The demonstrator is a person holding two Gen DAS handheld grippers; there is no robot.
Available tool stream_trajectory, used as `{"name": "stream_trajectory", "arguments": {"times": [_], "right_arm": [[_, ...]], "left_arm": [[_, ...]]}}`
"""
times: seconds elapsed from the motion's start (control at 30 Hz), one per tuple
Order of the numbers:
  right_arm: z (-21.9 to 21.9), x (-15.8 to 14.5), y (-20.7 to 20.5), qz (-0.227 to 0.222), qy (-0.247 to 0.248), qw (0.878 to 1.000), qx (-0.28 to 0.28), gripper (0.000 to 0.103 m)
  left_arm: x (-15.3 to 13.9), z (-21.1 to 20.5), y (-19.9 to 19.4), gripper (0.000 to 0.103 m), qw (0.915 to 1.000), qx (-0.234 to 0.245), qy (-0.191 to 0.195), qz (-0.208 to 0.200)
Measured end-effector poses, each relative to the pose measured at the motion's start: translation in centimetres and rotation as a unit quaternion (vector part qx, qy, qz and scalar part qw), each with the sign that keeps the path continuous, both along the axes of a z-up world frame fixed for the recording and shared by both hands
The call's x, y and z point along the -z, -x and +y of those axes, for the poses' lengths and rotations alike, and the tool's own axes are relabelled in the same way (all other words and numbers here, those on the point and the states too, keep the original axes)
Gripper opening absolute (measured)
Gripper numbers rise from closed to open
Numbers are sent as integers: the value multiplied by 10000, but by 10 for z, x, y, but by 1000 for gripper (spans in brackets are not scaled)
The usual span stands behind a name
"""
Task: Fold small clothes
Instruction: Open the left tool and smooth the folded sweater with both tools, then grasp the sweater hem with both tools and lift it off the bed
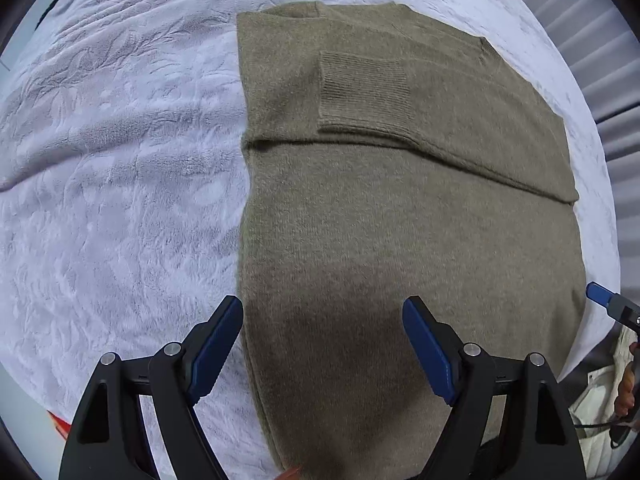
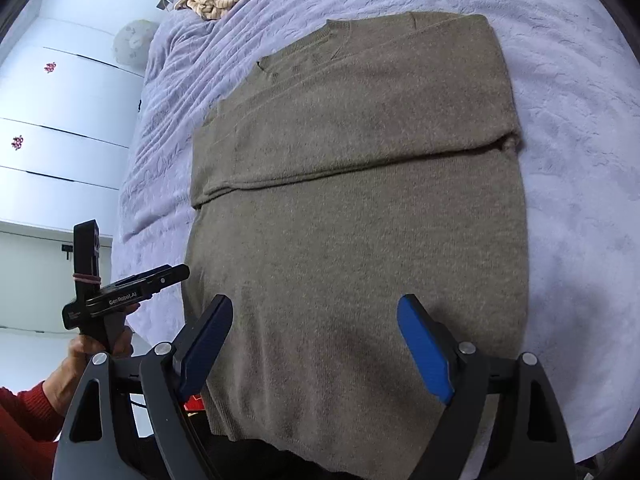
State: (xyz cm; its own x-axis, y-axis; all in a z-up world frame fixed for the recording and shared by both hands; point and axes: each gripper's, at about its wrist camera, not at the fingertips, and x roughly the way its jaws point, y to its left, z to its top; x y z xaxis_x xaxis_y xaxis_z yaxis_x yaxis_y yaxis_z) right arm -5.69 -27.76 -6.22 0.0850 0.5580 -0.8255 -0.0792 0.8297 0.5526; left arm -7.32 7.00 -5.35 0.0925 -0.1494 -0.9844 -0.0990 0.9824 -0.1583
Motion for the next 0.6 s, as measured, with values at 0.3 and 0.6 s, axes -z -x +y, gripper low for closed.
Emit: {"name": "stream_trajectory", "arguments": {"times": [0.3,0.6], "right_arm": [[-21,3,24,317,37,9993,180,87],[-45,31,56,801,139,9962,310,87]], "left_arm": [[-5,-20,19,83,9987,488,-116,106],[7,-24,49,83,9959,786,168,417]]}}
